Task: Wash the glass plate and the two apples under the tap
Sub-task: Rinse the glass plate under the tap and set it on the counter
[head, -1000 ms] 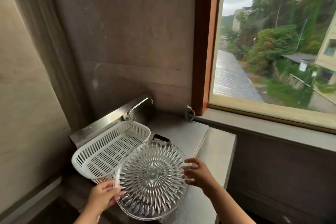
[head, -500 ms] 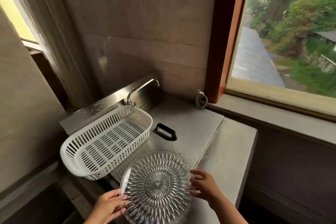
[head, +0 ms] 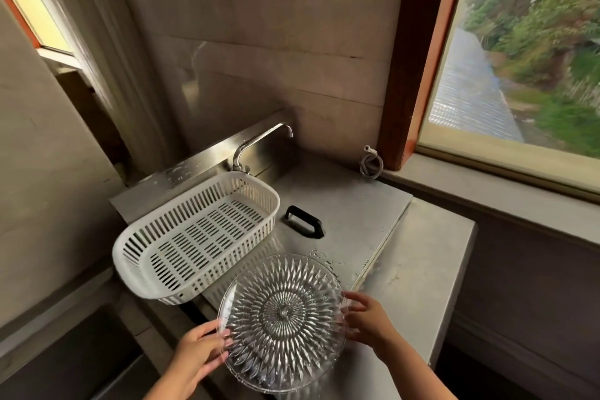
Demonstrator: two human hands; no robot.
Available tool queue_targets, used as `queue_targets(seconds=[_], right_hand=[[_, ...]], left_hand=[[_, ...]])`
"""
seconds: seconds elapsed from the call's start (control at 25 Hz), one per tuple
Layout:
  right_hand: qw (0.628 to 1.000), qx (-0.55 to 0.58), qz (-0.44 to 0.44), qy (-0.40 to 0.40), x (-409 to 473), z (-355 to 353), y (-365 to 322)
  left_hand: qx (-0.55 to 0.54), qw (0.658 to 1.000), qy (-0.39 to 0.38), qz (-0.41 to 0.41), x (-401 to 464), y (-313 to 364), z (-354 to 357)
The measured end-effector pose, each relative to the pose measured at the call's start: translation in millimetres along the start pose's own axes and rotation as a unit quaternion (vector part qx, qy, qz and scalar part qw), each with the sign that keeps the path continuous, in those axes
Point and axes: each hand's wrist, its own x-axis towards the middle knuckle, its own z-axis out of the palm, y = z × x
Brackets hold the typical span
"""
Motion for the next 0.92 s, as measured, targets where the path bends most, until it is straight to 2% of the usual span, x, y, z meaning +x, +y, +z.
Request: queue_targets(seconds=[0.12,0.36,0.52,0.64,0.76,0.8,0.84,0.92], right_hand=[[1.000,-0.018,-0.018,0.014,-5.8,-2.3,-2.7],[0.995,-0.087,-0.033,0.035,-36.7,0.1,-31.6],[0.980,-0.179,-0.068,-0.059,-65.6,37.7,-51.8],[0.938,-0.285,-0.125,-0.151,-85.7,87.5,-57.9],[0.906,-0.341,-0.174,-0.182,-98.4,137.5,-59.3],[0.880,-0.372,-0.183,-0.234,-109.3,177.8,-51.9],[0.838,-0.417,-0.189,-0.297,-128.2,238.0,-38.7],[0.818,-0.435,-0.222,-0.303,-136.8,260.5,-36.6]], left_hand=[[0.018,1.000,-0.007,0.004,-15.6,2.4,-5.6],[0.079,0.994,0.000,0.081,-55.7,19.0,-29.4],[0.096,0.986,0.002,0.139,-91.2,26.0,-52.5],[0.099,0.977,0.038,0.186,-113.8,16.6,-80.7],[0.125,0.969,0.053,0.206,-132.2,7.5,-111.4],[0.097,0.966,0.112,0.210,-148.8,-10.5,-145.8],[0.068,0.958,0.185,0.210,-175.3,-38.1,-195.3],[0.060,0.961,0.186,0.196,-188.1,-49.2,-215.3]])
